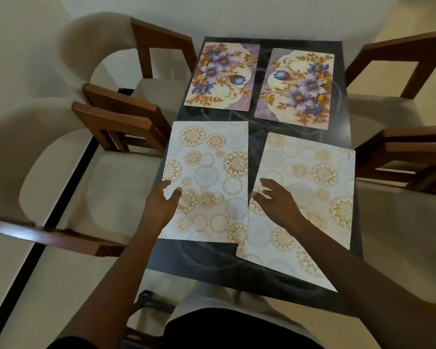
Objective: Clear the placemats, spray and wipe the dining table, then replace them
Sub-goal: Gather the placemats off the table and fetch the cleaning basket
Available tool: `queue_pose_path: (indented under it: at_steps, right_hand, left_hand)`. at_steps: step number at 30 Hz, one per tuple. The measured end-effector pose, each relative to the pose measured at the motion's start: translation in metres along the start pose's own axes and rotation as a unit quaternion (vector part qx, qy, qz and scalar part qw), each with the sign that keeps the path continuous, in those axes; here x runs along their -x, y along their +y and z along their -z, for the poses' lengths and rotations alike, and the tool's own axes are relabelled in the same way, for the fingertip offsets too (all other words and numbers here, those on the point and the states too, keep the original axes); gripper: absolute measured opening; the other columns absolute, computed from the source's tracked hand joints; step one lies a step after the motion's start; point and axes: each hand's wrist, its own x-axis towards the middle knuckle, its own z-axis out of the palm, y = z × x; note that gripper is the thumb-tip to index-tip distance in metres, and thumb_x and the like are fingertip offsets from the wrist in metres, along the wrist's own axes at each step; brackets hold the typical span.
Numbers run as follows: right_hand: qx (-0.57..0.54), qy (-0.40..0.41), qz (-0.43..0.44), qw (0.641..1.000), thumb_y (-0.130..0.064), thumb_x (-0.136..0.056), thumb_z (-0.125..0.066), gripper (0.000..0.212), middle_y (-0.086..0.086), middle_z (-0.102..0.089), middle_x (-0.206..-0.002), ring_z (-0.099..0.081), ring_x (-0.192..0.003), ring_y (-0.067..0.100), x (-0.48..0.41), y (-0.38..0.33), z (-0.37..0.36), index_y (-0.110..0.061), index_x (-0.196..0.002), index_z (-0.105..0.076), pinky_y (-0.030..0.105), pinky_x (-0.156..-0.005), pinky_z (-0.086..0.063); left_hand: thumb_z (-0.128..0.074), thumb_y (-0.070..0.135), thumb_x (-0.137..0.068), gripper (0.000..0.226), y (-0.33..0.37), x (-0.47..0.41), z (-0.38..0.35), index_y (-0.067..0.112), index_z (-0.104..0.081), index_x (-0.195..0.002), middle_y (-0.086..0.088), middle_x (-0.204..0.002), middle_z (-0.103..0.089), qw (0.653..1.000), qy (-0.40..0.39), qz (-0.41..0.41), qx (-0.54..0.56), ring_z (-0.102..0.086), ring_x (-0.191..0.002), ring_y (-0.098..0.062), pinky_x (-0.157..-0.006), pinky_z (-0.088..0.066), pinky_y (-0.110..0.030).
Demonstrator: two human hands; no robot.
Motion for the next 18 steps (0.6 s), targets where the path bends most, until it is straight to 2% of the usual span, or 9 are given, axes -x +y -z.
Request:
queue_pose_path:
  at_steps: [4, 6, 10, 12, 15, 16, 18]
  right_hand:
    - [-0.026, 0.007, -0.015, 1.0, -0.045, -0.098, -0.069, 0.06, -0.002, -0.053, -0.156, -0.058, -0.135, 0.02, -0.035, -0.011, 0.009, -0.02, -0.15, -0.051, 0.031, -0.104, -0.047]
    - [-0.039, 0.017, -0.023, 0.999, -0.043, -0.099, -0.068, 0.057, 0.0, -0.055, -0.153, -0.06, -0.132, 0.022, -0.056, -0.019, 0.014, -0.018, -0.149, -0.053, 0.033, -0.102, -0.048]
    - [-0.061, 0.047, -0.037, 0.996, -0.043, -0.099, -0.068, 0.054, 0.003, -0.057, -0.15, -0.058, -0.133, 0.026, -0.104, -0.038, 0.022, -0.017, -0.145, -0.058, 0.04, -0.108, -0.047]
    - [-0.074, 0.061, -0.035, 0.995, -0.039, -0.1, -0.067, 0.048, 0.009, -0.062, -0.142, -0.059, -0.129, 0.028, -0.129, -0.051, 0.025, -0.009, -0.137, -0.062, 0.039, -0.105, -0.046]
    - [-0.077, 0.086, -0.03, 0.993, -0.032, -0.101, -0.066, 0.045, 0.025, -0.065, -0.119, -0.065, -0.111, 0.037, -0.167, -0.075, 0.025, 0.006, -0.126, -0.06, 0.047, -0.098, -0.052]
    - [-0.077, 0.09, -0.03, 0.993, -0.032, -0.101, -0.067, 0.043, 0.026, -0.066, -0.111, -0.066, -0.102, 0.037, -0.183, -0.083, 0.025, 0.006, -0.121, -0.061, 0.05, -0.094, -0.053]
    - [-0.079, 0.089, -0.033, 0.992, -0.033, -0.099, -0.068, 0.035, 0.02, -0.061, -0.088, -0.061, -0.076, 0.028, -0.215, -0.097, 0.023, 0.001, -0.105, -0.062, 0.046, -0.079, -0.05]
  left_hand:
    - [-0.064, 0.046, -0.101, 0.055, 0.025, -0.04, -0.008, 0.02, -0.055, -0.149, -0.004, -0.155, -0.055, 1.0, -0.006, 0.005, 0.017, -0.055, -0.138, -0.025, -0.104, -0.044, -0.035]
    - [-0.065, 0.045, -0.101, 0.054, 0.037, -0.067, -0.012, 0.018, -0.057, -0.147, -0.005, -0.152, -0.057, 1.0, -0.01, -0.001, 0.022, -0.057, -0.136, -0.024, -0.107, -0.045, -0.037]
    - [-0.065, 0.045, -0.101, 0.054, 0.068, -0.13, -0.017, 0.016, -0.057, -0.147, -0.006, -0.152, -0.057, 0.999, -0.021, -0.019, 0.03, -0.056, -0.136, -0.025, -0.109, -0.049, -0.042]
    - [-0.064, 0.044, -0.102, 0.054, 0.085, -0.167, -0.018, 0.016, -0.057, -0.147, -0.006, -0.153, -0.056, 0.998, -0.031, -0.041, 0.023, -0.056, -0.137, -0.026, -0.112, -0.048, -0.045]
    - [-0.063, 0.044, -0.102, 0.054, 0.109, -0.219, -0.02, 0.018, -0.055, -0.149, -0.005, -0.153, -0.056, 0.997, -0.044, -0.061, -0.003, -0.055, -0.139, -0.026, -0.112, -0.049, -0.044]
    - [-0.062, 0.045, -0.103, 0.054, 0.117, -0.238, -0.021, 0.019, -0.054, -0.149, -0.005, -0.154, -0.056, 0.997, -0.051, -0.06, -0.012, -0.055, -0.139, -0.027, -0.111, -0.049, -0.043]
    - [-0.059, 0.045, -0.104, 0.053, 0.13, -0.274, -0.025, 0.018, -0.053, -0.15, -0.008, -0.15, -0.058, 0.996, -0.063, -0.064, -0.019, -0.057, -0.136, -0.029, -0.111, -0.048, -0.044]
